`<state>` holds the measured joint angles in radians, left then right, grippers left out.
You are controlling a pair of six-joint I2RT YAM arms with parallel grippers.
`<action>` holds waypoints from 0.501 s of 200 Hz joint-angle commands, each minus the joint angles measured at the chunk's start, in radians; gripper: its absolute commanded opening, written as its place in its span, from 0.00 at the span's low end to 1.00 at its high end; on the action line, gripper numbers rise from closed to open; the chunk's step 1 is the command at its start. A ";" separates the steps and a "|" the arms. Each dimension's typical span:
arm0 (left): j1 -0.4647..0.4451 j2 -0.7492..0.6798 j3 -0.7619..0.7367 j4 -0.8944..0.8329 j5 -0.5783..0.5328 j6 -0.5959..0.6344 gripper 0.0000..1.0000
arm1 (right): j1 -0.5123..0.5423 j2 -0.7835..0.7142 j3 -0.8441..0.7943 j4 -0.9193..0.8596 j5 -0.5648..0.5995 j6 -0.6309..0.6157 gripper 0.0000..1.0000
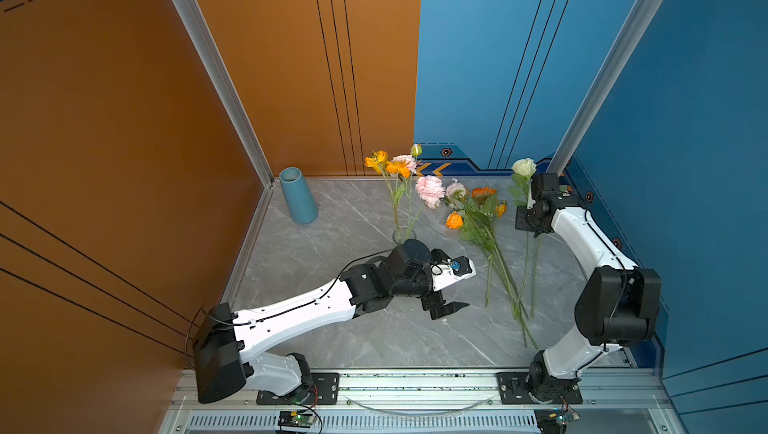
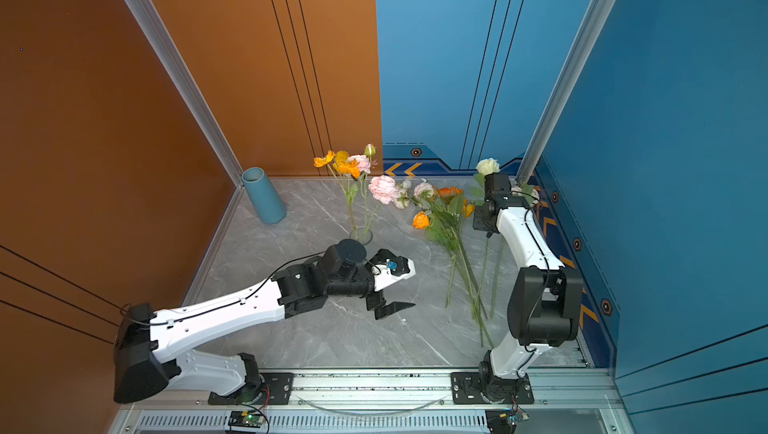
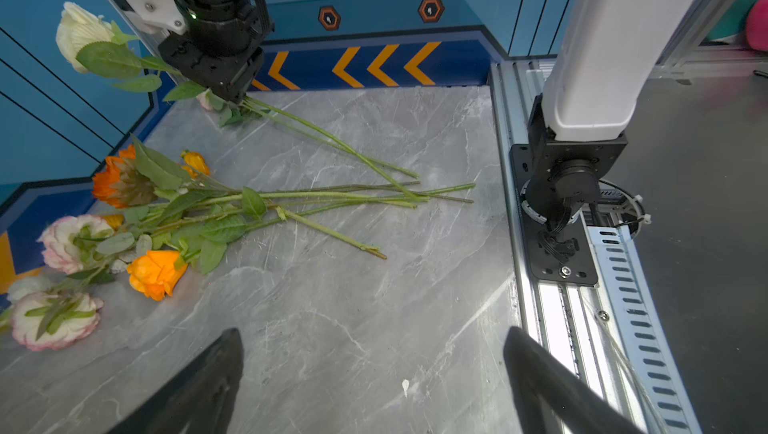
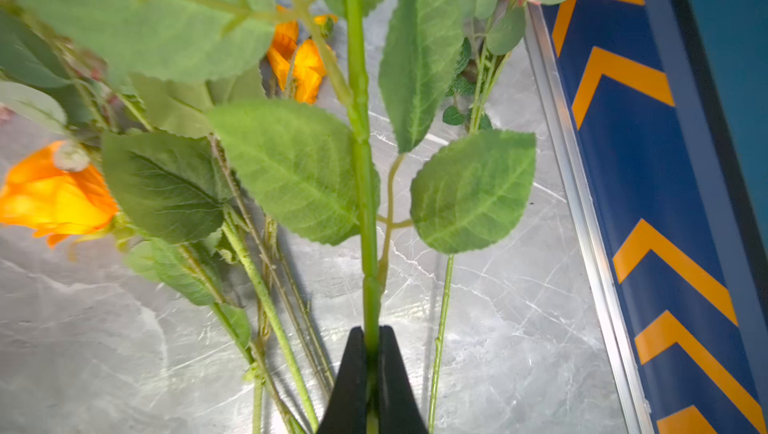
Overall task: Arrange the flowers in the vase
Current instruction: 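Carry the white rose toward the vase while the left gripper moves beside it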
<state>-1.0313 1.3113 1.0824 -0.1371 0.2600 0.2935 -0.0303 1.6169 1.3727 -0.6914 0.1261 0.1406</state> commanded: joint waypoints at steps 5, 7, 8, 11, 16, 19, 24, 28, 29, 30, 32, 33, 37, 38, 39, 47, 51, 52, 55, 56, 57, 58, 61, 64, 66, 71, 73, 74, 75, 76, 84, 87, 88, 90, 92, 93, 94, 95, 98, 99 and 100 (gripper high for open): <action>0.077 -0.116 -0.045 0.048 0.125 0.049 0.98 | 0.034 -0.125 -0.042 0.012 0.011 0.063 0.00; 0.085 -0.125 -0.045 0.050 0.131 0.050 0.98 | 0.037 -0.140 -0.046 0.016 0.010 0.065 0.00; 0.089 -0.130 -0.045 0.051 0.132 0.050 0.98 | 0.038 -0.146 -0.047 0.018 0.008 0.067 0.00; 0.099 -0.142 -0.045 0.054 0.140 0.050 0.98 | 0.045 -0.166 -0.053 0.024 0.006 0.070 0.00; 0.118 -0.167 -0.045 0.057 0.146 0.052 0.98 | 0.056 -0.199 -0.061 0.036 0.000 0.079 0.00; 0.128 -0.182 -0.045 0.059 0.149 0.054 0.98 | 0.061 -0.219 -0.067 0.043 -0.004 0.085 0.00; 0.143 -0.204 -0.068 0.064 0.149 0.054 0.98 | 0.072 -0.255 -0.078 0.056 -0.013 0.095 0.00; 0.155 -0.223 -0.078 0.066 0.150 0.056 0.98 | 0.081 -0.283 -0.087 0.070 -0.023 0.105 0.00; 0.158 -0.229 -0.079 0.068 0.149 0.056 0.98 | 0.084 -0.289 -0.090 0.075 -0.026 0.107 0.00; 0.161 -0.233 -0.081 0.069 0.148 0.057 0.98 | 0.087 -0.298 -0.092 0.079 -0.028 0.109 0.00; 0.167 -0.240 -0.085 0.072 0.145 0.058 0.98 | 0.092 -0.311 -0.096 0.087 -0.033 0.114 0.00; 0.169 -0.245 -0.087 0.073 0.143 0.058 0.98 | 0.095 -0.318 -0.099 0.091 -0.035 0.116 0.00; 0.180 -0.262 -0.100 0.085 0.133 0.061 0.98 | 0.106 -0.344 -0.108 0.107 -0.044 0.126 0.00; 0.182 -0.266 -0.102 0.086 0.130 0.063 0.98 | 0.109 -0.352 -0.111 0.111 -0.045 0.128 0.00; 0.183 -0.269 -0.106 0.089 0.127 0.064 0.98 | 0.111 -0.360 -0.113 0.115 -0.047 0.130 0.00; 0.194 -0.293 -0.127 0.106 0.087 0.077 0.98 | 0.132 -0.403 -0.130 0.146 -0.066 0.151 0.00; 0.199 -0.303 -0.132 0.101 0.064 0.082 0.98 | 0.143 -0.426 -0.136 0.159 -0.075 0.160 0.00; 0.199 -0.305 -0.132 0.098 0.058 0.084 0.98 | 0.146 -0.431 -0.138 0.162 -0.078 0.161 0.00; 0.201 -0.311 -0.134 0.088 0.042 0.088 0.98 | 0.155 -0.448 -0.142 0.172 -0.083 0.166 0.00; 0.201 -0.313 -0.134 0.083 0.035 0.088 0.98 | 0.157 -0.453 -0.143 0.174 -0.084 0.168 0.00; 0.203 -0.316 -0.134 0.078 0.029 0.088 0.98 | 0.160 -0.458 -0.144 0.176 -0.086 0.169 0.00; 0.204 -0.318 -0.134 0.074 0.025 0.088 0.98 | 0.164 -0.462 -0.145 0.179 -0.087 0.171 0.00; 0.206 -0.326 -0.134 0.060 0.010 0.087 0.98 | 0.172 -0.477 -0.147 0.186 -0.090 0.178 0.00; 0.206 -0.334 -0.136 0.046 -0.006 0.082 0.98 | 0.181 -0.493 -0.150 0.192 -0.091 0.181 0.00; 0.207 -0.341 -0.139 0.040 -0.016 0.079 0.98 | 0.188 -0.500 -0.152 0.196 -0.091 0.184 0.00; 0.211 -0.359 -0.149 0.028 -0.040 0.070 0.98 | 0.205 -0.527 -0.157 0.207 -0.095 0.187 0.00; 0.212 -0.369 -0.154 0.024 -0.050 0.068 0.98 | 0.212 -0.534 -0.157 0.211 -0.096 0.188 0.00; 0.212 -0.371 -0.156 0.022 -0.054 0.067 0.98 | 0.215 -0.538 -0.157 0.212 -0.096 0.188 0.00; 0.212 -0.377 -0.160 0.020 -0.057 0.066 0.98 | 0.218 -0.542 -0.158 0.214 -0.096 0.187 0.00; 0.213 -0.381 -0.163 0.017 -0.060 0.066 0.98 | 0.222 -0.546 -0.159 0.216 -0.095 0.187 0.00; 0.215 -0.421 -0.188 -0.003 -0.082 0.067 0.98 | 0.249 -0.575 -0.163 0.232 -0.096 0.181 0.00; 0.218 -0.438 -0.197 -0.009 -0.088 0.066 0.98 | 0.259 -0.586 -0.164 0.239 -0.094 0.179 0.00; 0.218 -0.442 -0.200 -0.012 -0.089 0.067 0.98 | 0.263 -0.588 -0.165 0.241 -0.094 0.177 0.00; 0.221 -0.453 -0.207 -0.016 -0.095 0.067 0.98 | 0.269 -0.594 -0.166 0.247 -0.093 0.174 0.00; 0.223 -0.462 -0.213 -0.019 -0.098 0.067 0.98 | 0.276 -0.600 -0.167 0.251 -0.092 0.172 0.00; 0.224 -0.466 -0.216 -0.021 -0.101 0.067 0.98 | 0.278 -0.603 -0.167 0.254 -0.092 0.170 0.00; 0.226 -0.471 -0.219 -0.022 -0.103 0.066 0.98 | 0.281 -0.606 -0.168 0.256 -0.091 0.170 0.00; 0.227 -0.476 -0.222 -0.023 -0.105 0.065 0.98 | 0.284 -0.609 -0.168 0.258 -0.090 0.169 0.00; 0.234 -0.492 -0.231 -0.027 -0.109 0.063 0.98 | 0.292 -0.617 -0.169 0.266 -0.088 0.167 0.00; 0.235 -0.496 -0.235 -0.028 -0.111 0.062 0.98 | 0.296 -0.619 -0.169 0.269 -0.086 0.166 0.00; 0.237 -0.500 -0.238 -0.029 -0.112 0.061 0.98 | 0.299 -0.621 -0.169 0.271 -0.085 0.165 0.00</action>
<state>-0.8223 0.9054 0.9077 -0.0971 0.2390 0.3515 0.2104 1.0451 1.2285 -0.5129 0.0540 0.2893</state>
